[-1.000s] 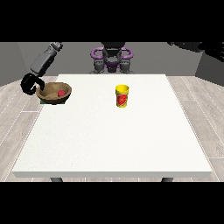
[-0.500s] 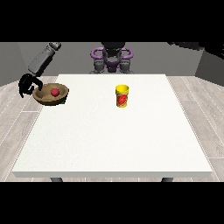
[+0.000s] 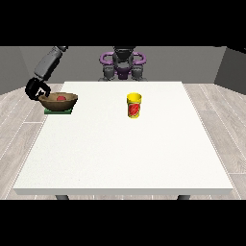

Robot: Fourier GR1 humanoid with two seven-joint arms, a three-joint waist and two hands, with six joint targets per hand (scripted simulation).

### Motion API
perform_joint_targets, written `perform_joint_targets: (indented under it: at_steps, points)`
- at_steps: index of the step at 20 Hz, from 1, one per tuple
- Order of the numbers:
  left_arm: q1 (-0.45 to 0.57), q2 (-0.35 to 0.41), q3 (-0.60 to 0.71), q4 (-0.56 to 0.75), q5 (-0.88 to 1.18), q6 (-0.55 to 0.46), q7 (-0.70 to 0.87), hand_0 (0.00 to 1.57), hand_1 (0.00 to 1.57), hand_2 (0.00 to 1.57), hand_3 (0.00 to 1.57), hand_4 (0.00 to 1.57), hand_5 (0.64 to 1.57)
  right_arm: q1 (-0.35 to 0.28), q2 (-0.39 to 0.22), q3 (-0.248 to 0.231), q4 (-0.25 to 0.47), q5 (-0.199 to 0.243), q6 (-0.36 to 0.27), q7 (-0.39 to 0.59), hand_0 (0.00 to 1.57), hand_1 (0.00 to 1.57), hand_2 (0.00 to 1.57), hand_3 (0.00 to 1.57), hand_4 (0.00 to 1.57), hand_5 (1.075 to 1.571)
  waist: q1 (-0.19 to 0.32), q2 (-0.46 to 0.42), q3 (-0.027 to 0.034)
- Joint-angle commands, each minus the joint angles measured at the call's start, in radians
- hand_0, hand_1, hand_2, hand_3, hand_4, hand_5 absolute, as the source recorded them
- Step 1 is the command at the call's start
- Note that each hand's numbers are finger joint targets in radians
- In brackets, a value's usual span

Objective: Pick the cup and pour the ball into the bowl, then pick the bowl and place it on the pad

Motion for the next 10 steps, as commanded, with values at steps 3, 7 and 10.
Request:
perform_joint_targets:
  at_steps: [3, 7, 10]
  points:
    - [0.022, 0.021, 0.026, 0.065, 0.007, -0.033, -0.023, 0.00, 0.00, 0.00, 0.00, 0.66, 1.541, -0.027, -0.103, -0.100, 0.055, -0.095, 0.030, 0.126, 1.57, 1.57, 1.57, 1.37, 0.62, 1.562, -0.015, -0.005, -0.0001]
    - [0.005, 0.048, 0.023, 0.066, 0.006, -0.041, -0.035, 0.00, 0.00, 0.00, 0.00, 0.64, 1.542, -0.035, -0.112, -0.055, 0.044, -0.051, 0.008, 0.140, 0.00, 0.00, 0.00, 0.00, 0.00, 1.514, 0.003, 0.012, 0.0002]
    - [-0.009, -0.005, -0.016, -0.045, 0.058, 0.004, 0.049, 0.00, 0.00, 0.00, 0.00, 0.76, 1.544, -0.059, -0.119, -0.059, 0.082, -0.048, -0.024, 0.183, 0.00, 0.00, 0.00, 0.00, 0.00, 1.485, 0.018, -0.031, 0.0016]
